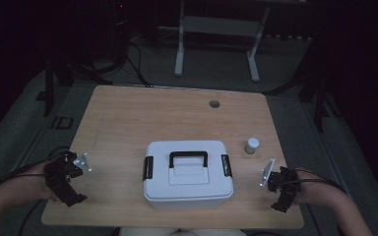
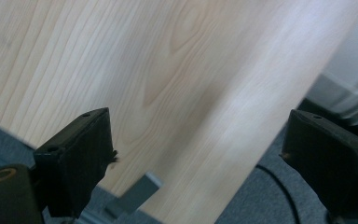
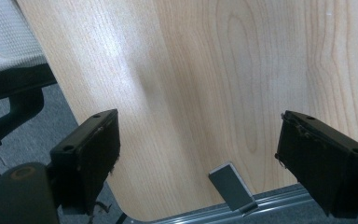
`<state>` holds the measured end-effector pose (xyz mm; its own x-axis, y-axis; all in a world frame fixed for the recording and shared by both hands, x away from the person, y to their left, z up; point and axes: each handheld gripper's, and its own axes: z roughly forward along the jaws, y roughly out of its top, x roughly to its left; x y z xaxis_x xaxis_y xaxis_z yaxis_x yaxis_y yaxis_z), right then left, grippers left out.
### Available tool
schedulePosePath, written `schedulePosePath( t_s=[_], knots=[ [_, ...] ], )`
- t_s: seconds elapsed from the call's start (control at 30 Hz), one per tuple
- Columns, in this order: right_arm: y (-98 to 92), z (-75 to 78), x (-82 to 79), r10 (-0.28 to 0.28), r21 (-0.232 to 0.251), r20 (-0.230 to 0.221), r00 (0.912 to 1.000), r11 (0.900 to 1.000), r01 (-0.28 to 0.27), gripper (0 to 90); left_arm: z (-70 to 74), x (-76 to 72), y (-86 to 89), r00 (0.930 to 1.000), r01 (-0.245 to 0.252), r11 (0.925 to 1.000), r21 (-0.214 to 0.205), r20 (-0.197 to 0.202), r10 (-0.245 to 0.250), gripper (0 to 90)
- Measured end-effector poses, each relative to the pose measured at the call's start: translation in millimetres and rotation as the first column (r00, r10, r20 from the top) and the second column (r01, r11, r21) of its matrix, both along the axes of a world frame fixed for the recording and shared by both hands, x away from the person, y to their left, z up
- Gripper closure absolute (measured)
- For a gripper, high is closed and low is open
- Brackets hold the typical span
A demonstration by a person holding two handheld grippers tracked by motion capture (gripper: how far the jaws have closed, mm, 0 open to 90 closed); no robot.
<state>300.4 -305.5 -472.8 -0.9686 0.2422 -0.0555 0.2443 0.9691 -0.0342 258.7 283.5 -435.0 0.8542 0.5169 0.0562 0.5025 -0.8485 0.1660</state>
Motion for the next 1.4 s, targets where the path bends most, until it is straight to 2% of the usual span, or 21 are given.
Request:
schedulePosePath(
  t_s=[0.33, 0.43, 0.63, 0.73, 0.9, 0.93, 1.0, 1.07, 1.1, 1.13, 1.23, 1.37, 1.4],
  knots=[
    [1.8, 1.8, 0.9, 0.001, 0.005, 0.002, 1.0000, 1.0000, -0.002, 13.1, 18.7, 9.8, -33.1, 0.9979, 0.063, 0.9979, -0.010, -0.012, -0.064, 8.4],
    [2.1, 0.7, 1.1, 0.002, 0.002, -0.002, 1.0000, 1.0000, -0.002, 13.2, 21.7, 11.4, -39.7, 0.9969, 0.078, 0.9969, -0.002, -0.002, -0.078, 8.4],
    [2.8, 1.1, 2.1, 0.004, 0.003, 0.006, 1.0000, 1.0000, -0.004, 13.2, 35.2, 15.7, -56.2, 0.9939, 0.111, 0.9935, -0.027, 0.007, -0.110, 8.4],
    [3.9, 2.0, 2.7, 0.007, 0.008, 0.005, 1.0000, 0.9999, -0.007, 13.2, 42.4, 17.1, -68.4, 0.9890, 0.148, 0.9884, -0.035, -0.001, -0.148, 8.5],
    [4.1, 2.3, 3.0, 0.008, 0.008, 0.008, 0.9999, 0.9999, -0.008, 13.2, 48.8, 18.8, -81.3, 0.9849, 0.173, 0.9846, -0.026, 0.012, -0.173, 8.5],
    [4.0, 2.3, 3.6, 0.007, 0.006, 0.012, 0.9999, 1.0000, -0.007, 13.2, 52.3, 20.0, -87.0, 0.9818, 0.190, 0.9812, -0.034, 0.002, -0.190, 8.5],
    [4.0, 2.4, 3.7, 0.007, 0.006, 0.011, 0.9999, 1.0000, -0.007, 13.3, 53.9, 20.5, -90.2, 0.9809, 0.194, 0.9805, -0.031, 0.010, -0.194, 8.5],
    [4.3, 2.8, 3.6, 0.010, 0.007, 0.009, 0.9999, 0.9999, -0.010, 13.3, 58.8, 23.2, -99.3, 0.9772, 0.212, 0.9770, -0.024, 0.020, -0.211, 8.5],
    [4.3, 2.8, 3.6, 0.010, 0.007, 0.009, 0.9999, 0.9999, -0.010, 13.3, 58.8, 23.2, -99.3, 0.9772, 0.212, 0.9770, -0.024, 0.020, -0.211, 8.5],
    [4.6, 3.5, 3.8, 0.010, 0.006, 0.010, 0.9999, 0.9999, -0.010, 13.4, 62.4, 26.0, -105.1, 0.9738, 0.227, 0.9732, -0.034, 0.015, -0.227, 8.5],
    [4.9, 3.9, 4.2, 0.011, 0.006, 0.010, 0.9999, 0.9999, -0.011, 13.6, 65.1, 28.5, -111.9, 0.9714, 0.237, 0.9711, -0.029, 0.020, -0.236, 8.5],
    [5.5, 4.2, 4.2, 0.015, 0.011, 0.008, 0.9999, 0.9998, -0.015, 13.8, 69.1, 33.0, -127.0, 0.9621, 0.272, 0.9621, -0.020, 0.031, -0.271, 8.5],
    [5.8, 4.0, 4.4, 0.015, 0.009, 0.007, 0.9999, 0.9999, -0.015, 13.8, 71.2, 36.2, -134.0, 0.9587, 0.284, 0.9584, -0.033, 0.030, -0.283, 8.5]
  ],
)
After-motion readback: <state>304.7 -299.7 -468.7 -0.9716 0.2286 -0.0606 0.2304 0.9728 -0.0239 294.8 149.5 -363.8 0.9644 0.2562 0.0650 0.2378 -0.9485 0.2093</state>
